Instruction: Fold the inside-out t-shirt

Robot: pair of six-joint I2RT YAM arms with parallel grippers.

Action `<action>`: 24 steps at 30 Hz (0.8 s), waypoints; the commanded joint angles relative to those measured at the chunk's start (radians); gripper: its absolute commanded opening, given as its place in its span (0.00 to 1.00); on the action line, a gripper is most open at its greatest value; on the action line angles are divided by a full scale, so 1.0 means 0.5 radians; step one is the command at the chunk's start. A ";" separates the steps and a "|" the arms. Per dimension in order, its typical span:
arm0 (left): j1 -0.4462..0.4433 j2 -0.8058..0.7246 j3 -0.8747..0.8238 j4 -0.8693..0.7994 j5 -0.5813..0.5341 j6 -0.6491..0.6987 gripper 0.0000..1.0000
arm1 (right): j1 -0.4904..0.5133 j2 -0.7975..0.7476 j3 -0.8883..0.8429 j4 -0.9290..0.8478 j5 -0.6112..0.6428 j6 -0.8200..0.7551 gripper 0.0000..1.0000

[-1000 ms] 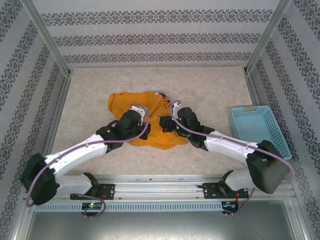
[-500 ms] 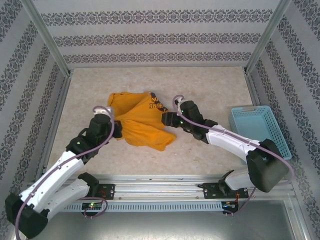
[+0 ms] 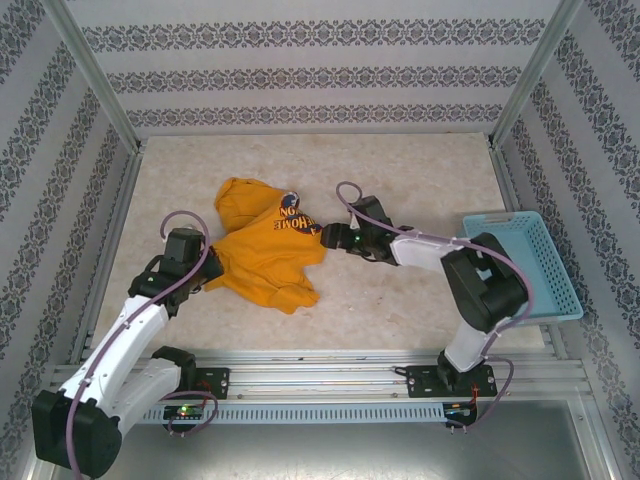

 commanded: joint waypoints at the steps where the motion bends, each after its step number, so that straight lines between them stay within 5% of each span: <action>1: 0.025 0.012 -0.018 0.016 0.049 -0.015 0.00 | 0.054 0.157 0.182 0.193 -0.236 0.061 0.71; 6: 0.040 0.027 0.065 0.060 0.141 -0.004 0.00 | 0.063 0.320 0.337 0.215 -0.376 0.090 0.40; 10: 0.053 0.119 0.252 0.115 0.331 0.068 0.00 | 0.035 0.027 0.192 0.086 -0.067 0.010 0.02; 17: 0.001 0.495 0.867 0.114 0.743 0.149 0.00 | 0.008 -0.964 0.257 -0.825 0.874 -0.486 0.00; 24: -0.284 0.574 1.372 -0.032 0.410 0.265 0.00 | 0.202 -1.326 0.879 -1.534 1.165 -0.765 0.00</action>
